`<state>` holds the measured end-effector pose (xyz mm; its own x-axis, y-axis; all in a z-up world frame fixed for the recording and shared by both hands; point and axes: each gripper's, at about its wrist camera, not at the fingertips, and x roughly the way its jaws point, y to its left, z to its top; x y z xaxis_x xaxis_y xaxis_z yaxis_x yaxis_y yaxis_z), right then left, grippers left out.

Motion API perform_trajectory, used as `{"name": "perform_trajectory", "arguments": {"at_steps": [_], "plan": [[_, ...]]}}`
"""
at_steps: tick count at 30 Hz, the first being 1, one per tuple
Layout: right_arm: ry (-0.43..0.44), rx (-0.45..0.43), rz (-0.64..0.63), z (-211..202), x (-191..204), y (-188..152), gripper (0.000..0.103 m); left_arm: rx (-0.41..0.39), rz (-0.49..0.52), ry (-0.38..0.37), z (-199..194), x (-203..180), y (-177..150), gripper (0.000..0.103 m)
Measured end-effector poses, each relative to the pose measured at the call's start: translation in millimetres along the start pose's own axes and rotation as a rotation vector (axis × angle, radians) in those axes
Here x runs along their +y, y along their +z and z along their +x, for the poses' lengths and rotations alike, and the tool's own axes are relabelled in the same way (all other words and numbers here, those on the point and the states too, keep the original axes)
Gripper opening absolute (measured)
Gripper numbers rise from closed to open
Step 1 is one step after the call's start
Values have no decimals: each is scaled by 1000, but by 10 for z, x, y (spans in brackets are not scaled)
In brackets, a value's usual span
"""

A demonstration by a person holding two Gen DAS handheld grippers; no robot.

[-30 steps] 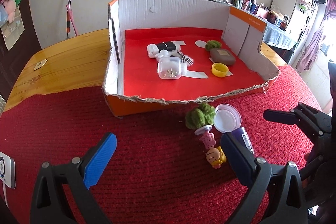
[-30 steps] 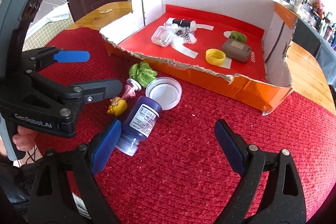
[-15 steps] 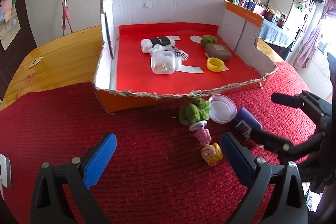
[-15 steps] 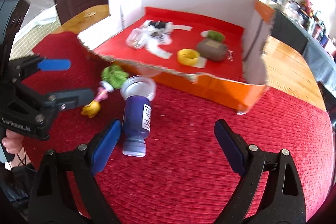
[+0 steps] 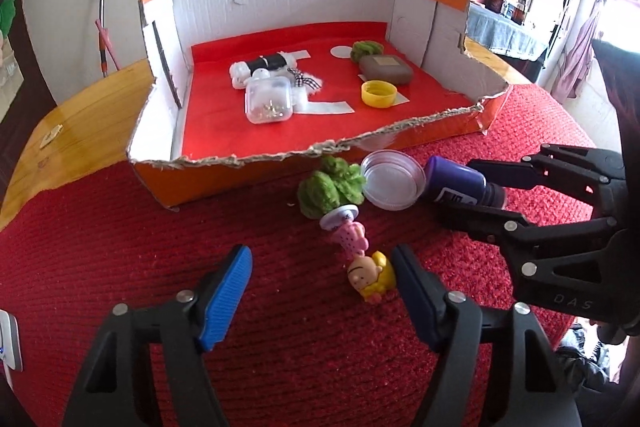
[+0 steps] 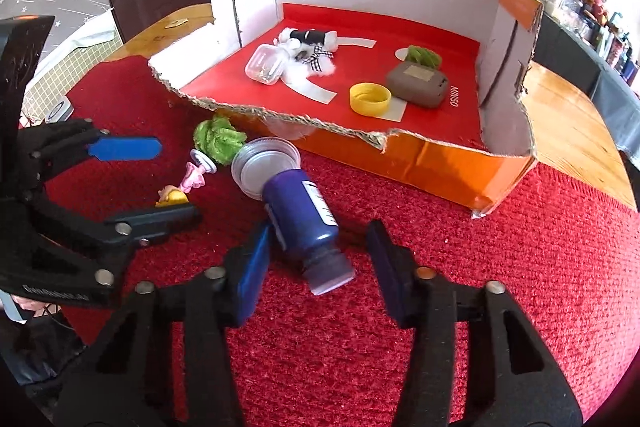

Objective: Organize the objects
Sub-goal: 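Grasp the blue bottle with the right gripper while the left gripper grasps the pink-and-yellow figurine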

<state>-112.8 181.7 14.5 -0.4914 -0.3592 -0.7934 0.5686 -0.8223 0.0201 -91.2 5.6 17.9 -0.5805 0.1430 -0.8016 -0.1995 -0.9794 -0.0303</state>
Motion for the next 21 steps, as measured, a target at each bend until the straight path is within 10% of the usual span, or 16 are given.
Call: {"name": "perform_trajectory", "arguments": {"at_steps": [12,21], "plan": [[21,-12,-1,51,53,40,32,-39,18,17,20,-177,28,26],[54,-30,40,-9,0,-5,30,-45,18,21,-57,-125,13,22]]}}
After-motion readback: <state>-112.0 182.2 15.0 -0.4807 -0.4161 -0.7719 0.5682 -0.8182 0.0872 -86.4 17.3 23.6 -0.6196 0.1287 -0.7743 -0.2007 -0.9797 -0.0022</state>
